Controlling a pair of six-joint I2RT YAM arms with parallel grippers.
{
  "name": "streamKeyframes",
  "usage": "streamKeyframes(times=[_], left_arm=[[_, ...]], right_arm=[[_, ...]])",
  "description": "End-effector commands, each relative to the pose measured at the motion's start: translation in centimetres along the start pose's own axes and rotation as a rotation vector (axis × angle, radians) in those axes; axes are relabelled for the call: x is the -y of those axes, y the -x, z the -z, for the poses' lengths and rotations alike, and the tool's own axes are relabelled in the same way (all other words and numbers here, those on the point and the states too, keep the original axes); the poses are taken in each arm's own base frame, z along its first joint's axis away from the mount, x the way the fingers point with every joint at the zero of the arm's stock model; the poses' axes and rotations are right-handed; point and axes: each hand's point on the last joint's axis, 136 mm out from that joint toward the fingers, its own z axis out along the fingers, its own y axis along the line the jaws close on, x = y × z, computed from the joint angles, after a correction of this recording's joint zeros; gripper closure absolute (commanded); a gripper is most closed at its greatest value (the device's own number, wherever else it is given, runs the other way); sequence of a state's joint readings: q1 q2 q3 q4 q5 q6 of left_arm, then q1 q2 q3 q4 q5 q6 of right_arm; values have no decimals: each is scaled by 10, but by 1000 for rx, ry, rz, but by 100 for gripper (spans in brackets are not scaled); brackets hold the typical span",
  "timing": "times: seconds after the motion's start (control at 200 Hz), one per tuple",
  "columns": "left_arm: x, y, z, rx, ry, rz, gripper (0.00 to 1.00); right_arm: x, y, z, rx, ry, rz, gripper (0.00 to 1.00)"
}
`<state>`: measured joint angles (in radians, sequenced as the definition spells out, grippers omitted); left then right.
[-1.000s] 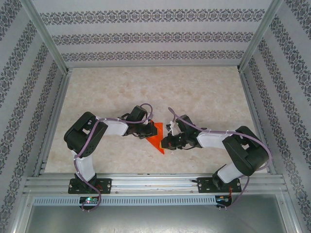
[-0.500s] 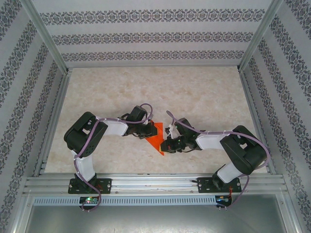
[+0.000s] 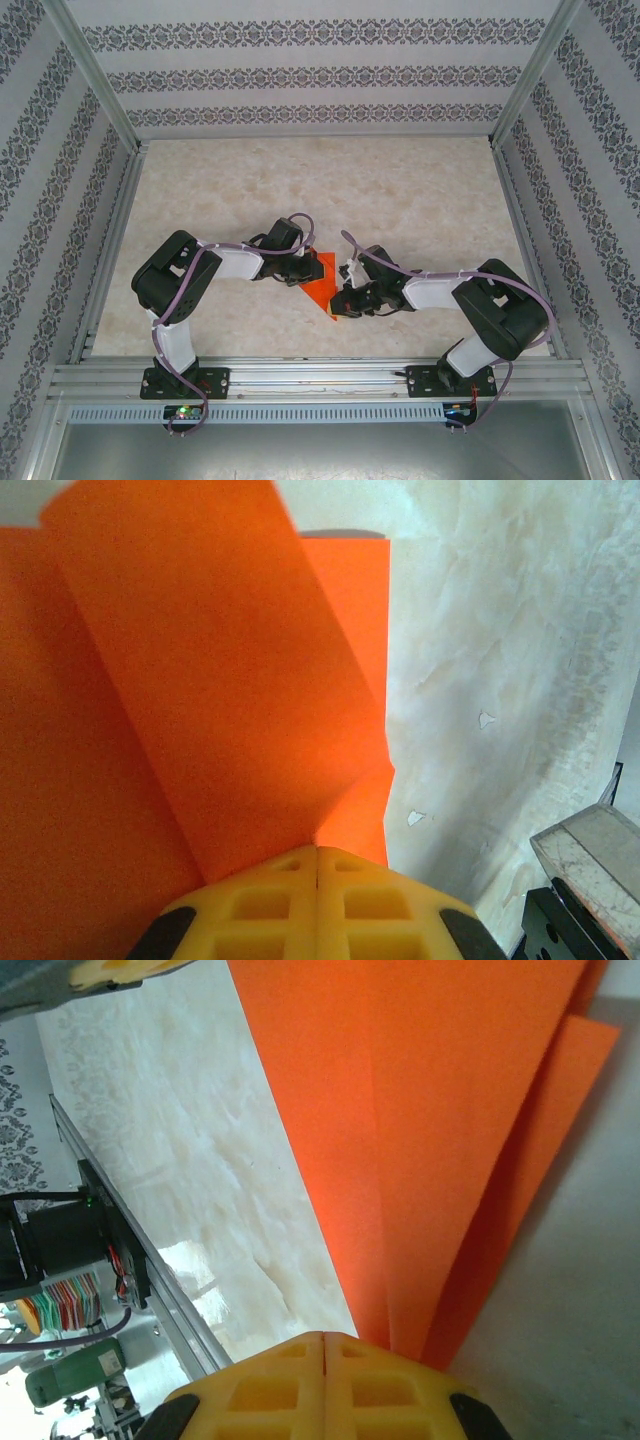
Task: Fold a paper plane with a square sheet of paper (fold left side to right side)
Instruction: Fourth fold the wing at the center of the table.
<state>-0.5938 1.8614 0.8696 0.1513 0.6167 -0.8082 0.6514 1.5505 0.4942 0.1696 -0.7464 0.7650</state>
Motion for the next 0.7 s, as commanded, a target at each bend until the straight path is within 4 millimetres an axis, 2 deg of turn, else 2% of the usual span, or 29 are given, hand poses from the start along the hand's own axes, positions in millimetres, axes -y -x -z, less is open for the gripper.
streamKeyframes(times=[0.0,0.694], left_arm=[[-42,-24,-4,-57,124,62,100],[-43,-24,-3,-57,125,64,100]], right_arm=[[5,-5,-2,-5,-13,-14,100],[12,-11,-10,-35,-36,-25,100]])
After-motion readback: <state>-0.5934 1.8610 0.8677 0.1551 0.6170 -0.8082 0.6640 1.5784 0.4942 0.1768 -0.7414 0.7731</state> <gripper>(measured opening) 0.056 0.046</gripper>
